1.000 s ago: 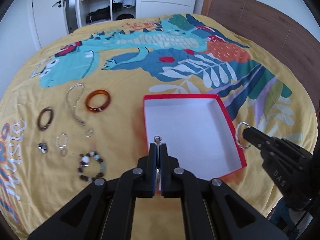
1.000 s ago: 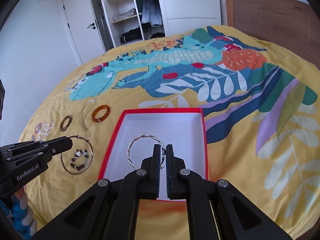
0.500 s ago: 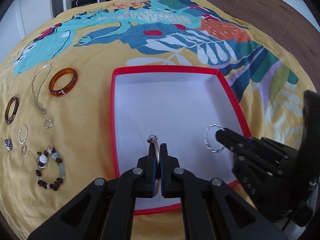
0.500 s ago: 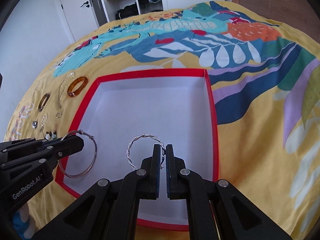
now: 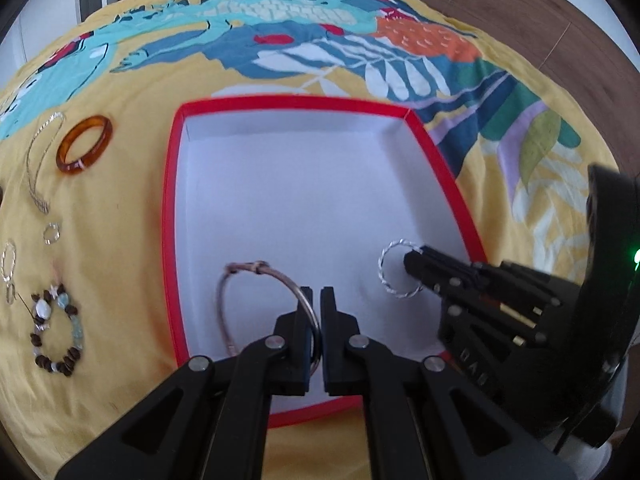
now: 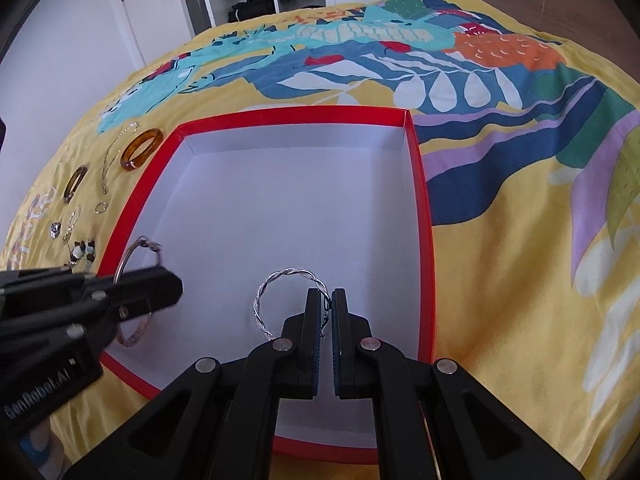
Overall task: Organize jewelry
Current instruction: 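Carry the bangle and twisted hoop into the red box and open both tools, then withdraw both tools from the red box back toward the remaining jewelry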
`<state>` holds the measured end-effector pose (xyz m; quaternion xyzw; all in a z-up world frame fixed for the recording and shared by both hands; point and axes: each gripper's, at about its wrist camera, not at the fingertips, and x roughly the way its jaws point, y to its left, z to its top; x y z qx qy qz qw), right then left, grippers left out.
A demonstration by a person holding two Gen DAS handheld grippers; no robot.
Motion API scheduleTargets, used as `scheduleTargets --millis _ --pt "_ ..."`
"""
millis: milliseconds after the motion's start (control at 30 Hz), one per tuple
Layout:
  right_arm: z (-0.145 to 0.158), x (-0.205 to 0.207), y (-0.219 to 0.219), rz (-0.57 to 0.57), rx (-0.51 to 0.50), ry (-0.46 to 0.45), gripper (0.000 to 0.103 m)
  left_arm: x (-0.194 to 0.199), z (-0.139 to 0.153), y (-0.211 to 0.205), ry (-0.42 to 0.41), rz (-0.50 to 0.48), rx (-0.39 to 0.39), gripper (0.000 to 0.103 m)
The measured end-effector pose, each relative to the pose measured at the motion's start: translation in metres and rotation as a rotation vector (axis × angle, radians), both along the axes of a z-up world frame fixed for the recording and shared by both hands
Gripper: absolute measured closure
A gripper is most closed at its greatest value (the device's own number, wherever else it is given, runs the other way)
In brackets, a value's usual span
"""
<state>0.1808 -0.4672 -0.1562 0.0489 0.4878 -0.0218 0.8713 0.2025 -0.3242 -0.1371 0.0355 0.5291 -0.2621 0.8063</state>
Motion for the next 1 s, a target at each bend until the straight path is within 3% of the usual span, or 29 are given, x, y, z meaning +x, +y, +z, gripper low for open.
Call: scheduleTargets --millis 367,433,500,533,567,1000 --pt "-0.005 -0.010 0.000 0.069 -0.043 0.044 0.096 -0.009 -0.019 0.005 0.029 -0.023 0.030 0.094" --pt "-0.004 -0.013 0.000 0.069 -0.044 0.042 0.089 -0.009 -0.019 0.005 0.032 -0.029 0.032 0.094" --pt "0.001 -0.018 0.002 0.079 -0.033 0.027 0.079 -0.010 -0.017 0.005 0.039 -0.037 0.026 0.085" --pt "0.004 -0.021 0.003 0.082 -0.042 0.020 0.069 -0.010 -0.016 0.006 0.041 -0.040 0.024 0.082" --pt "0.008 -0.025 0.004 0.084 -0.053 0.010 0.063 -0.012 -0.013 0.006 0.032 -0.041 0.028 0.081" --pt "0.090 -0.096 -0.007 -0.022 -0.083 -0.147 0.060 -0.051 0.071 0.032 -0.157 -0.044 0.034 0.080"
